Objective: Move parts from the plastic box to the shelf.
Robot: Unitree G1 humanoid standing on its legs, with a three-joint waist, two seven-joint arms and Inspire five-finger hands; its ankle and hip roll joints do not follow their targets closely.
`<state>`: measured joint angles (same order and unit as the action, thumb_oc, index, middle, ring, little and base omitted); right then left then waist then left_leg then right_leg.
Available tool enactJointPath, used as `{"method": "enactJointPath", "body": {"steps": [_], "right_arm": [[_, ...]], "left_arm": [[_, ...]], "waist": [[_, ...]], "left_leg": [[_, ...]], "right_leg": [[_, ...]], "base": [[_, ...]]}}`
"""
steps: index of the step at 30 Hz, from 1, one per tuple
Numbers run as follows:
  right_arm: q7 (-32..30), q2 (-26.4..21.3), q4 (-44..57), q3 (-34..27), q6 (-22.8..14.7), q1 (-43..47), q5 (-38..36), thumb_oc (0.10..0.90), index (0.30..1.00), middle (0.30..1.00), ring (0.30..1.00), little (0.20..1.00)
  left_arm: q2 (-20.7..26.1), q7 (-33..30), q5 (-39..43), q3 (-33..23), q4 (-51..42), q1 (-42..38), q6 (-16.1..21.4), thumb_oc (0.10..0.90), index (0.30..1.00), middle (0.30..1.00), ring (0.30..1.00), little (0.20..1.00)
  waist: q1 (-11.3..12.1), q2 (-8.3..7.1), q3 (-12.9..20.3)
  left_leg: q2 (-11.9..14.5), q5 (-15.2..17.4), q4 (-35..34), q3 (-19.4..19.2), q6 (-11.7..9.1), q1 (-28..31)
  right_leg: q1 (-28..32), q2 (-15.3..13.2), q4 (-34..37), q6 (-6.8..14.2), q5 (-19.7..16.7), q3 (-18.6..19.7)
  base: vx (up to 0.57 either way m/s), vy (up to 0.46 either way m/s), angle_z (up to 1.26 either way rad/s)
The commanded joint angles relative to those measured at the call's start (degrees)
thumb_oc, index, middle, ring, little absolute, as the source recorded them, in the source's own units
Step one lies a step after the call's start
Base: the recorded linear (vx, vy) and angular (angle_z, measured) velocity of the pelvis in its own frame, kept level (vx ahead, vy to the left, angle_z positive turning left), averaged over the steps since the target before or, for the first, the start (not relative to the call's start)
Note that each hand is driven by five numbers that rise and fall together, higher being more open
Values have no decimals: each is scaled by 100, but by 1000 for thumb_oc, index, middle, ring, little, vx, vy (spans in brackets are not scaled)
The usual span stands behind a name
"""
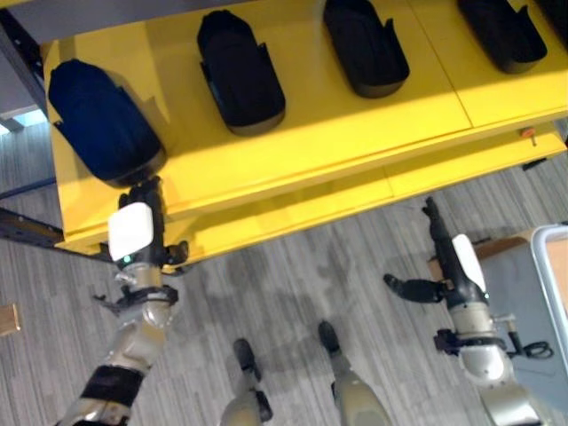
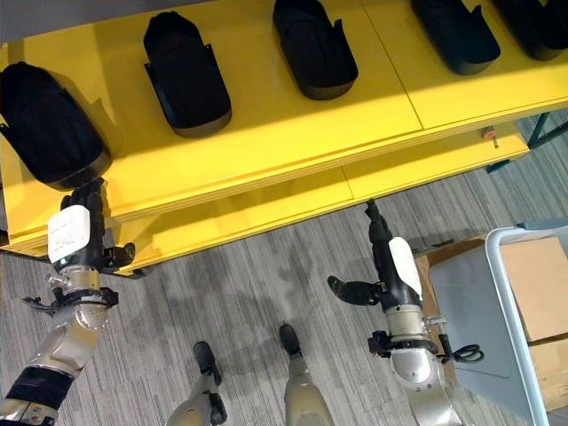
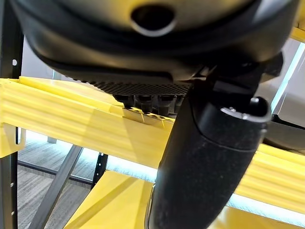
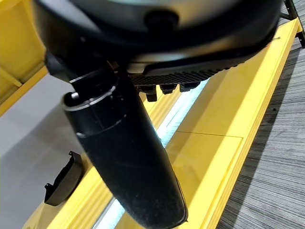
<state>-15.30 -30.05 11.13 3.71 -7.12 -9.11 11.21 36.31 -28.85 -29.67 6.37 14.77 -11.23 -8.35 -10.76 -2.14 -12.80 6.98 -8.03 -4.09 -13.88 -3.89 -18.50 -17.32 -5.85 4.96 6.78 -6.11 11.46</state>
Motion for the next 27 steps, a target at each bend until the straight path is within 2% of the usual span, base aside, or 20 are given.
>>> {"method": "enactJointPath", "body": {"steps": [1,5,13,19,24,25,27], "right_arm": [[-175,-224,356,-420,-334,290,3,900,1000,1000,1000,1000],[-199,-183,285,-471,-295,394,12,900,1000,1000,1000,1000],[-119,-186,326,-462,-296,457,-49,900,1000,1000,1000,1000],[-6,-199,366,-464,-278,416,-36,900,1000,1000,1000,1000],[80,-96,359,-450,-258,337,-194,900,1000,1000,1000,1000],[82,-100,360,-450,-257,334,-198,900,1000,1000,1000,1000],[158,4,306,-348,-253,320,-341,900,1000,1000,1000,1000]], "left_arm": [[201,-23,-65,-284,-266,12,282,900,1000,1000,1000,1000],[72,208,80,-237,-648,523,545,900,1000,1000,1000,1000],[95,561,299,-221,-1234,1021,845,900,1000,1000,1000,1000],[-6,821,772,-314,-1683,1636,1109,900,1000,1000,1000,1000],[-359,1060,1912,-372,-1884,1928,1426,900,1000,1000,1000,1000],[-356,1066,1924,-376,-1888,1935,1427,900,1000,1000,1000,1000],[-754,1357,2873,-238,-1850,2094,1561,900,1000,1000,1000,1000]], "waist": [[-88,44,311],[-17,32,355],[67,41,481],[189,56,654],[242,61,791],[236,61,783],[269,45,854]], "left_leg": [[190,661,1263,260,-27,-420],[176,670,1245,294,-2,-346],[135,652,1130,392,35,-128],[73,500,759,475,64,242],[43,395,548,515,63,479],[40,389,534,518,63,497],[9,420,482,567,92,666]], "right_leg": [[441,118,-118,-177,714,-169],[520,113,-129,-181,744,-194],[713,87,-153,-180,805,-263],[905,72,-105,-137,750,-403],[1079,57,-73,-107,747,-530],[1096,55,-67,-107,748,-535],[1253,32,-55,-86,772,-587]], "base": [[3,2,5],[0,1,1],[8,-3,8],[-8,0,8],[0,4,19],[8,12,20],[8,21,13]]}}
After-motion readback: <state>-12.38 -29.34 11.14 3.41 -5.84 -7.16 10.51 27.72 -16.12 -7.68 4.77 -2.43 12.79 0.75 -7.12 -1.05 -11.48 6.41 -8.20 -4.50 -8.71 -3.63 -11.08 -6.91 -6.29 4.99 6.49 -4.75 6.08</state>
